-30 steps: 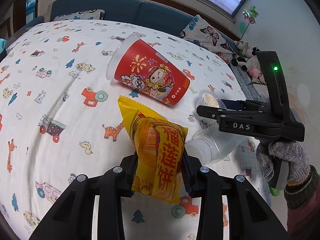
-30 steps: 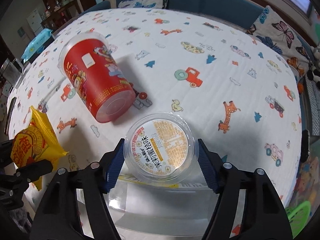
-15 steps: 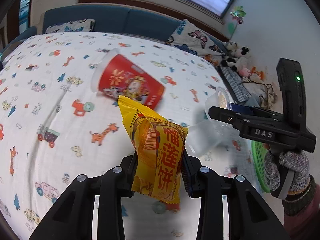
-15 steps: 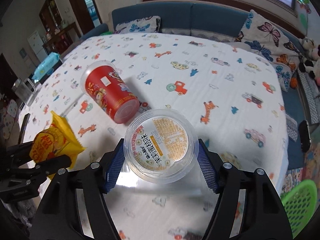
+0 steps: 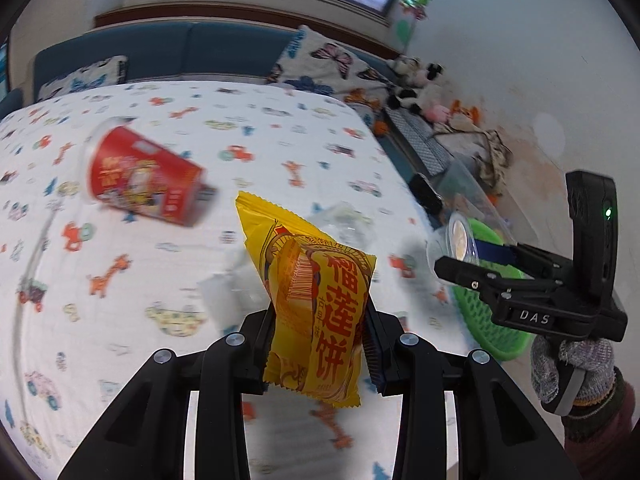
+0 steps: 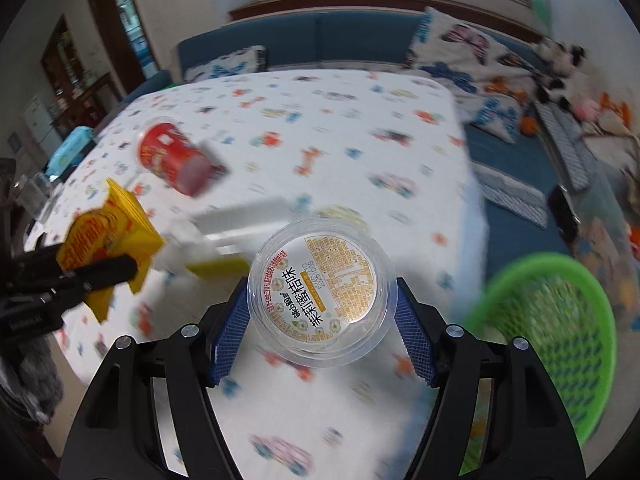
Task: Collect trash
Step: 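Drop the dessert cup into the basket with the right tool while the left tool drops the packet in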
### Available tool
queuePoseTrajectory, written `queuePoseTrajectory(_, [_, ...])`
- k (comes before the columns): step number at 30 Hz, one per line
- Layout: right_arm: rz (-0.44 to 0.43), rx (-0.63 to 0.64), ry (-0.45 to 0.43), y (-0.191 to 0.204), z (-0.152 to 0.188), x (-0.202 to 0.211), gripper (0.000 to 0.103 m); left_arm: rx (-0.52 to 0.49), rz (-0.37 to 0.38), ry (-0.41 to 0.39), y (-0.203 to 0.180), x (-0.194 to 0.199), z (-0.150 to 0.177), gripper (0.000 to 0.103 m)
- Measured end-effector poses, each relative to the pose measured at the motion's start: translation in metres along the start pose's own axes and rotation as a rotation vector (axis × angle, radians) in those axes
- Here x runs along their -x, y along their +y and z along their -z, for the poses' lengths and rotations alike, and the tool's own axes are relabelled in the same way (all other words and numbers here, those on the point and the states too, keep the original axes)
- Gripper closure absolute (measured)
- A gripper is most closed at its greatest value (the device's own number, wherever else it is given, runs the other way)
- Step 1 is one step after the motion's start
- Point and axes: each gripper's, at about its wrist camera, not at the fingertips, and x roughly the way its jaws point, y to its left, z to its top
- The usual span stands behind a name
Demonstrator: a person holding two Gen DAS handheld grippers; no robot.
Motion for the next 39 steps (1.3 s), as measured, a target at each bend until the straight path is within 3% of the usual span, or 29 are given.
queuePoseTrajectory(10, [0.126,-0.161,0.033,-0.083,0.055,0.021,0.033,-0.092,0.062,0.053,-0.057,-0.029,-0.003,0.068])
queuePoseTrajectory(19, [0.198,-0.271,0.044,-0.135,0.089,0.033,0.032,-0.184,0.099,0.09,-0.11,-0.053,-0.006,0.068])
queuePoseTrajectory(31, [0.22,-0.342,0.013,-0.165,0.116,0.053,0.02,-0.298,0.134,0.133,-0.176,-0.09,-0.012,0.068])
queuePoseTrajectory(39, [0.248,-0.374,-0.036,-0.168,0.129,0.069,0.018,-0.358,0.131,0.178,-0.21,-0.123,-0.012,0.065])
